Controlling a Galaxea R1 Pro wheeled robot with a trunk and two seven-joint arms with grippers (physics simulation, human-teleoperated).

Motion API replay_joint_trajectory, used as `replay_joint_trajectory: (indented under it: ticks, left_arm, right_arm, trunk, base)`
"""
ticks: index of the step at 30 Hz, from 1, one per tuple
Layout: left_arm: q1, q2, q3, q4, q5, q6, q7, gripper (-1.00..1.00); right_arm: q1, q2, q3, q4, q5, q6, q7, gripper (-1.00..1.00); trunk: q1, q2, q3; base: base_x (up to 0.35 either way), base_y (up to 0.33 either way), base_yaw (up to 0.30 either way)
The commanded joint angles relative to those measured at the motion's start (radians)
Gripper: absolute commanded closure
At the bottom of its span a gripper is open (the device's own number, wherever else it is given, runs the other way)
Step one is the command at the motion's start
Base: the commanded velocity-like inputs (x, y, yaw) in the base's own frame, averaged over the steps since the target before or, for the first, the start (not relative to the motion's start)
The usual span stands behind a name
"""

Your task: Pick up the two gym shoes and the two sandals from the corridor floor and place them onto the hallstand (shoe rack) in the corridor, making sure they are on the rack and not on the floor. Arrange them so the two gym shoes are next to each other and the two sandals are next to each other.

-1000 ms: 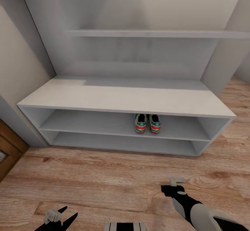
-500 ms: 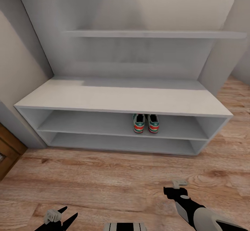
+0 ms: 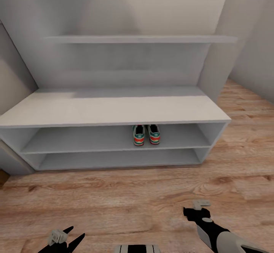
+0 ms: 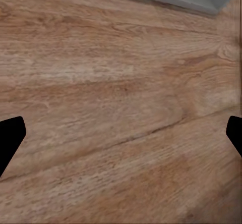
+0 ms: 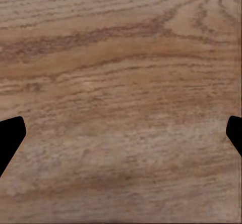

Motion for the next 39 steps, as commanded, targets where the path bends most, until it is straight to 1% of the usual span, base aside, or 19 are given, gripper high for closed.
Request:
replay_joint_trajectory:
  ticks: [1, 7, 11, 13, 18, 21, 23, 31, 38, 39]
  left_arm:
    - [0.0, 0.0, 0.002, 0.001, 0.001, -0.006, -0.003, -1.0]
    - [0.0, 0.001, 0.01, 0.001, 0.001, -0.006, -0.003, -1.0]
    - [0.001, 0.001, 0.034, 0.001, 0.001, -0.006, -0.003, -1.0]
    - [0.001, 0.001, 0.049, 0.0, 0.0, -0.006, -0.003, -1.0]
    - [0.004, 0.001, 0.064, 0.0, -0.002, -0.006, -0.004, -1.0]
    - [0.007, 0.001, 0.066, -0.001, -0.002, -0.006, -0.004, -1.0]
    - [0.011, 0.001, 0.067, -0.002, -0.003, -0.006, -0.004, -1.0]
    - [0.011, 0.0, 0.069, -0.001, -0.005, -0.006, -0.003, -1.0]
    - [0.011, -0.001, 0.069, 0.0, -0.004, -0.006, -0.003, -1.0]
    - [0.011, -0.001, 0.069, 0.0, -0.004, -0.006, -0.003, -1.0]
  right_arm:
    - [0.001, -0.001, -0.008, 0.002, 0.01, -0.008, -0.003, -1.0]
    - [0.029, -0.008, -0.008, 0.002, 0.01, -0.046, -0.003, -1.0]
    - [0.064, -0.011, -0.008, 0.001, 0.01, -0.105, -0.004, -1.0]
    - [0.088, -0.012, -0.008, 0.001, 0.01, -0.146, -0.005, -1.0]
    - [0.136, -0.013, -0.008, 0.001, 0.01, -0.223, -0.005, -1.0]
    - [0.145, -0.013, -0.008, 0.001, 0.01, -0.241, -0.005, -1.0]
    - [0.156, -0.012, -0.009, 0.0, 0.006, -0.26, -0.004, -1.0]
    - [0.158, -0.007, -0.013, -0.009, 0.002, -0.266, -0.003, -1.0]
    - [0.158, -0.012, -0.015, -0.011, 0.003, -0.264, -0.005, -1.0]
    - [0.158, -0.012, -0.015, -0.013, 0.003, -0.264, -0.005, -1.0]
  trunk:
    - [0.0, 0.0, 0.0]
    - [0.0, 0.0, 0.001]
    - [0.0, 0.0, 0.001]
    - [0.0, 0.0, 0.001]
    - [0.0, 0.0, 0.001]
    - [0.0, 0.0, 0.001]
    - [-0.001, 0.0, 0.009]
    - [-0.005, 0.002, 0.04]
    - [-0.008, 0.004, 0.067]
    - [-0.012, 0.011, 0.07]
  base:
    - [0.0, 0.0, -0.283]
    - [0.0, 0.0, -0.292]
    - [0.0, 0.0, -0.298]
    - [0.0, 0.0, -0.299]
    - [0.0, 0.0, -0.3]
    - [0.0, 0.0, -0.3]
    - [0.0, 0.0, -0.3]
    - [0.0, 0.0, -0.3]
    - [0.0, 0.0, -0.3]
    - [0.0, 0.0, -0.3]
